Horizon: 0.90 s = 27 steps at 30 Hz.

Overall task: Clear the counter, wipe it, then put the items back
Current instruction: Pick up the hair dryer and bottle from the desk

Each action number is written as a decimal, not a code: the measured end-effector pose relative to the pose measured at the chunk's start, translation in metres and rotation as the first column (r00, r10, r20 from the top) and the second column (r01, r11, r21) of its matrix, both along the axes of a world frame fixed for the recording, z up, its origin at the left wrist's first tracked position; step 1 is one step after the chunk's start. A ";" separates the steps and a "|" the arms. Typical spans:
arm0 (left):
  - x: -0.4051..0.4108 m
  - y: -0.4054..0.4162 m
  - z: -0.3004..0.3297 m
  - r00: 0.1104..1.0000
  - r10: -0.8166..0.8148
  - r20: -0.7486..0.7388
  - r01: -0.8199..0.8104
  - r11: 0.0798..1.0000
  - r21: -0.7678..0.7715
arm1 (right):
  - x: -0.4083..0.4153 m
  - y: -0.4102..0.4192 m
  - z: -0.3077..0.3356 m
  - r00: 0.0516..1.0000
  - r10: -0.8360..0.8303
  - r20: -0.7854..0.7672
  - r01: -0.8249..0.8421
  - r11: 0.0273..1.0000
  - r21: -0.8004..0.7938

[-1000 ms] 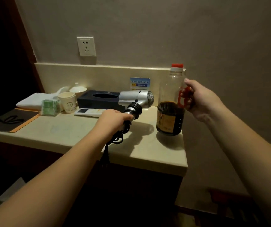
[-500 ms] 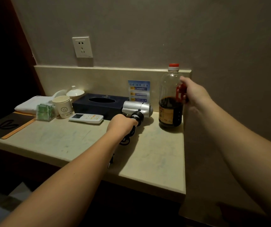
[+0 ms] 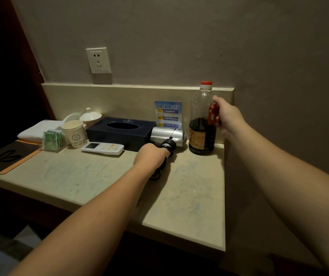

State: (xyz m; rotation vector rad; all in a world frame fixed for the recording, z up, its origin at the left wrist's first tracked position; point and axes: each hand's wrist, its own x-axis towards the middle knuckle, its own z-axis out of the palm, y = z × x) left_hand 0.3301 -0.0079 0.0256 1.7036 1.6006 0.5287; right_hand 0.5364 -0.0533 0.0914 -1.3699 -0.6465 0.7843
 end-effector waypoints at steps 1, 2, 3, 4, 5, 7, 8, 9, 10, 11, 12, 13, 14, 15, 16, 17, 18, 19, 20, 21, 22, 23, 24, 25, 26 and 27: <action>0.000 0.001 -0.001 1.000 0.003 -0.003 -0.003 1.000 -0.007 | 0.001 0.003 -0.001 1.000 -0.010 -0.001 0.010 1.000 0.005; 0.001 0.001 -0.002 1.000 0.005 -0.008 -0.005 1.000 -0.015 | 0.001 0.006 -0.001 1.000 -0.014 -0.001 0.014 1.000 0.012; 0.001 0.002 -0.003 1.000 0.005 -0.018 -0.006 1.000 -0.023 | 0.001 0.008 -0.001 1.000 -0.009 -0.004 0.009 1.000 0.018; 0.001 0.003 -0.004 1.000 0.006 -0.030 -0.007 1.000 -0.030 | 0.003 0.011 -0.003 1.000 -0.007 -0.002 0.007 1.000 0.024; 0.001 0.004 -0.004 0.999 0.007 -0.045 -0.009 0.999 -0.038 | 0.003 0.013 -0.003 1.000 -0.006 0.003 0.006 1.000 0.025; 0.001 0.006 -0.006 0.995 -0.003 -0.098 -0.001 0.999 -0.045 | 0.003 0.014 -0.004 1.000 0.011 0.016 -0.011 1.000 0.023; 0.001 0.007 -0.006 0.991 -0.015 -0.136 0.010 0.999 -0.042 | 0.005 0.015 -0.006 1.000 0.013 0.029 -0.014 1.000 0.019; 0.001 0.008 -0.006 0.984 -0.024 -0.175 0.018 0.999 -0.035 | 0.006 0.015 -0.007 0.999 0.014 0.039 -0.015 1.000 0.012; 0.002 0.008 -0.005 0.978 -0.024 -0.206 0.018 0.999 -0.031 | 0.008 0.015 -0.009 0.998 0.020 0.054 -0.020 1.000 -0.002; 0.003 0.008 -0.004 0.974 -0.018 -0.227 0.012 1.000 -0.028 | 0.009 0.014 -0.009 0.997 0.026 0.072 -0.024 1.000 -0.019; 0.004 0.008 -0.003 0.972 -0.007 -0.235 0.001 1.000 -0.027 | 0.011 0.014 -0.009 0.996 0.030 0.088 -0.026 0.999 -0.037; 0.006 0.009 -0.003 0.972 0.004 -0.237 -0.009 1.000 -0.022 | 0.012 0.013 -0.009 0.994 0.036 0.099 -0.031 0.998 -0.055; 0.007 0.008 -0.002 0.970 0.015 -0.242 -0.019 1.000 -0.016 | 0.014 0.013 -0.010 0.993 0.049 0.106 -0.041 0.996 -0.074; 0.008 0.008 -0.003 0.968 0.020 -0.249 -0.022 1.000 -0.008 | 0.015 0.013 -0.010 0.992 0.057 0.111 -0.048 0.995 -0.084; 0.009 0.008 -0.003 0.966 0.022 -0.256 -0.024 1.000 -0.004 | 0.016 0.014 -0.010 0.991 0.060 0.120 -0.049 0.994 -0.095; 0.009 0.008 -0.004 0.966 0.020 -0.259 -0.020 1.000 0.001 | 0.016 0.013 -0.010 0.990 0.059 0.131 -0.046 0.994 -0.101; 0.008 0.005 -0.003 0.967 0.016 -0.256 -0.018 1.000 -0.006 | 0.014 0.013 -0.009 0.989 0.062 0.136 -0.048 0.993 -0.106; 0.007 0.004 -0.003 0.967 0.013 -0.253 -0.015 1.000 -0.007 | 0.012 0.013 -0.007 0.987 0.060 0.151 -0.045 0.994 -0.104; 0.006 0.002 -0.002 0.967 0.008 -0.255 -0.010 1.000 -0.008 | 0.010 0.012 -0.006 0.984 0.055 0.172 -0.037 0.993 -0.109; 0.005 0.002 -0.002 0.966 -0.006 -0.258 0.005 1.000 -0.005 | 0.009 0.012 -0.004 0.977 0.044 0.207 -0.021 0.993 -0.113; 0.004 0.000 -0.001 0.964 -0.022 -0.267 0.024 1.000 0.005 | 0.006 0.010 -0.002 0.969 0.034 0.246 -0.003 0.992 -0.127; 0.001 -0.001 -0.001 0.960 -0.043 -0.277 0.049 0.999 0.014 | 0.004 0.009 -0.001 0.959 0.024 0.281 0.017 0.990 -0.141; -0.001 -0.003 0.000 0.956 -0.065 -0.287 0.075 0.997 0.023 | 0.000 0.005 0.003 0.951 0.013 0.310 0.042 0.984 -0.171; -0.004 -0.002 -0.001 0.949 -0.099 -0.299 0.111 0.994 0.024 | -0.001 0.005 0.004 0.949 0.012 0.315 0.052 0.979 -0.196; -0.007 -0.004 -0.002 0.940 -0.133 -0.315 0.149 0.989 0.025 | -0.006 0.002 0.005 0.946 -0.004 0.325 0.084 0.969 -0.233; -0.011 -0.005 -0.004 0.936 -0.154 -0.317 0.175 0.984 0.038 | -0.007 0.003 0.005 0.942 -0.025 0.333 0.114 0.961 -0.252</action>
